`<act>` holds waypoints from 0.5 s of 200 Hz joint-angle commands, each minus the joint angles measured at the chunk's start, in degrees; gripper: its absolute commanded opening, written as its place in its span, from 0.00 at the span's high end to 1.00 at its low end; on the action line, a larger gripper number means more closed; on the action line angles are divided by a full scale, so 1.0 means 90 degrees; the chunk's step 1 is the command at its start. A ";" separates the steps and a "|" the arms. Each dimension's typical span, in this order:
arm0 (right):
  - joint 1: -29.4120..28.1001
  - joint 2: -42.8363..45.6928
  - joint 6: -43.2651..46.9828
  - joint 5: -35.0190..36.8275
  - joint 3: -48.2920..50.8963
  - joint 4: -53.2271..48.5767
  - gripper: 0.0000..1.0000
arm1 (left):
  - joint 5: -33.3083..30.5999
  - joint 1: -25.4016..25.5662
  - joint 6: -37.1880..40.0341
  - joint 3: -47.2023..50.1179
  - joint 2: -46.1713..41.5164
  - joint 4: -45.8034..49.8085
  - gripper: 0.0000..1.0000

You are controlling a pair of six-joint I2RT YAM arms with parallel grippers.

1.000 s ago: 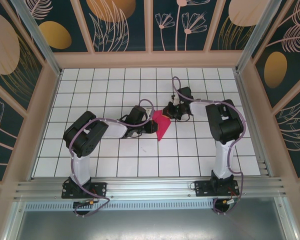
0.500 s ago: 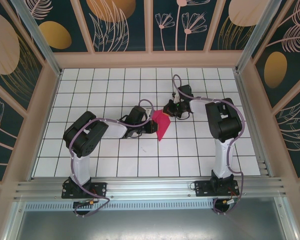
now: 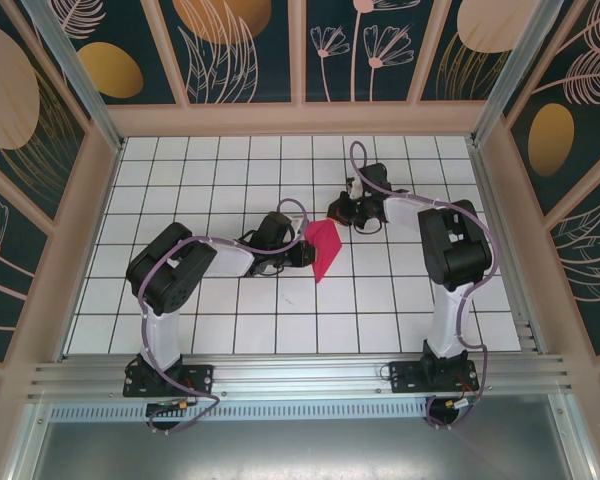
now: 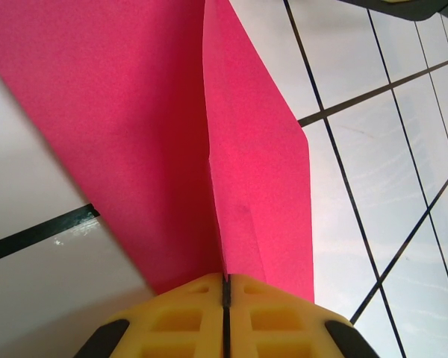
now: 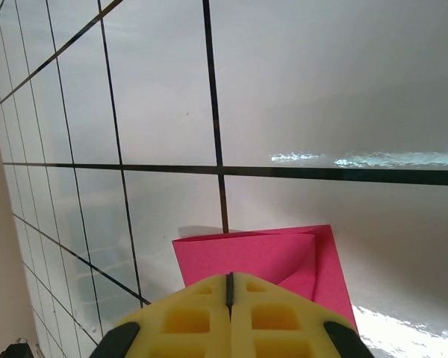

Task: Fold a paper plane with a square sheet of paper (pick it up from the middle)
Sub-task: Fourth fold the wing at the center of the table.

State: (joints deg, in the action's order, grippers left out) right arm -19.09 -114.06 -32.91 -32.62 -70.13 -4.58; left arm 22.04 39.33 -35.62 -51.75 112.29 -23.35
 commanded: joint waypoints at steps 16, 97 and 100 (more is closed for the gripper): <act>-0.0028 -0.0344 0.0053 0.0170 -0.0222 0.0084 0.97 | -0.0086 0.0033 0.0001 0.0232 0.0206 0.1083 0.89; 0.0115 -0.0806 0.0147 0.0705 -0.0476 -0.0222 0.97 | -0.0057 0.0031 0.0014 0.0261 0.0226 0.1111 0.89; 0.0116 -0.0769 0.0141 0.0705 -0.0451 -0.0203 0.97 | -0.0057 0.0034 0.0021 0.0254 0.0228 0.1118 0.89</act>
State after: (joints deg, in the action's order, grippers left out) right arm -18.85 -119.68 -32.91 -30.33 -73.12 -5.26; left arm 22.04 39.33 -35.62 -51.75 112.27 -23.33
